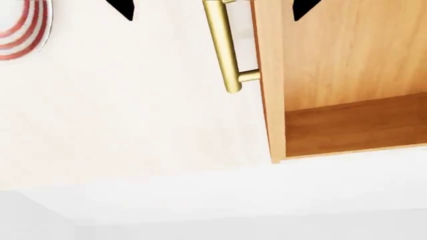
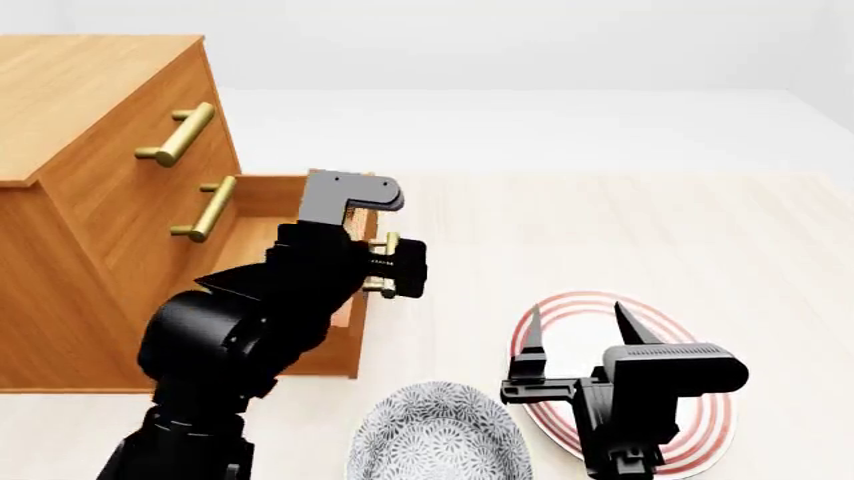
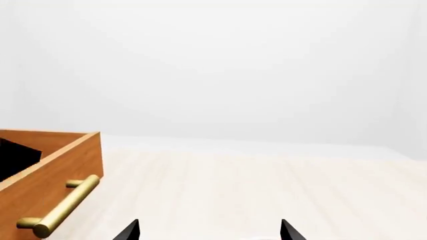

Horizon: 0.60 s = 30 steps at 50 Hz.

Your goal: Open the bottom drawer of the cabinet.

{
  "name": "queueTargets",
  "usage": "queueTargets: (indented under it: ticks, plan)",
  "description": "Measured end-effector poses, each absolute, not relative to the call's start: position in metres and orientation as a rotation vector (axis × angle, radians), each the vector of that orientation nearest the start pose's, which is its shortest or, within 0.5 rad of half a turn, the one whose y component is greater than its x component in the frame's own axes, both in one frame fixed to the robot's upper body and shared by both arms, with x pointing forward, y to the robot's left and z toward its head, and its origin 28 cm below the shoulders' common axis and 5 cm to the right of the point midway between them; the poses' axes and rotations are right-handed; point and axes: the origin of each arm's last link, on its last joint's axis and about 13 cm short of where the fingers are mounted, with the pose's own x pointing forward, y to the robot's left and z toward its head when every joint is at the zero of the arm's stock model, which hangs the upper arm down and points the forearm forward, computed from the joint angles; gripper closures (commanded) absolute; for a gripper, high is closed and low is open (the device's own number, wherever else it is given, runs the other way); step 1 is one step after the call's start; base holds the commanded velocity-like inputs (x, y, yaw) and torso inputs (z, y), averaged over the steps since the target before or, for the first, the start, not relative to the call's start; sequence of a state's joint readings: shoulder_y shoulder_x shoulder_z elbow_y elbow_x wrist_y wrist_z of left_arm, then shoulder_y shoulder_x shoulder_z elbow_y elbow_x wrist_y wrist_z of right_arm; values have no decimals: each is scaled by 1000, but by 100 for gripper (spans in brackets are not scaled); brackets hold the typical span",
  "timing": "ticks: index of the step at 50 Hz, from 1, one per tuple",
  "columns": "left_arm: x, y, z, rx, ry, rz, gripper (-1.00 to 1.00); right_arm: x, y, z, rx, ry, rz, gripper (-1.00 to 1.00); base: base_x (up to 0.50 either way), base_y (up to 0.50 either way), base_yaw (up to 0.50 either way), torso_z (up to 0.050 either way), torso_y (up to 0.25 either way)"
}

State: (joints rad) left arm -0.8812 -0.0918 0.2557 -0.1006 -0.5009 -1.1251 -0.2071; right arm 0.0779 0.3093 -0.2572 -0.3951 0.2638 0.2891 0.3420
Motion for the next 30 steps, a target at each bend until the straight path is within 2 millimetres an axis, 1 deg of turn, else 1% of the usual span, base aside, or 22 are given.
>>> queueTargets:
  ticks: [5,9,14,17,22,26,30]
  plan:
    - [322,167,191,0,254,-221,-100,213,-98,85,-42,-105,8,-100,0,0,0,0,0]
    - [307,169,202,-17,152,-207,-100,214,-98,86,-44,-106,9,-100,0,0,0,0,0]
    - [287,173,204,-40,46,-194,-100,215,-97,88,-49,-112,8,-100,0,0,0,0,0]
    - [276,176,202,-43,-18,-182,-100,218,-97,94,-60,-128,8,-100,0,0,0,0,0]
    - [263,180,203,-42,-118,-163,-100,227,-97,117,-79,-176,17,-100,0,0,0,0,0]
    - [255,183,207,-34,-190,-145,-100,236,-98,144,-92,-232,20,-100,0,0,0,0,0]
    - [249,184,214,-27,-253,-130,-100,241,-98,169,-105,-290,24,-100,0,0,0,0,0]
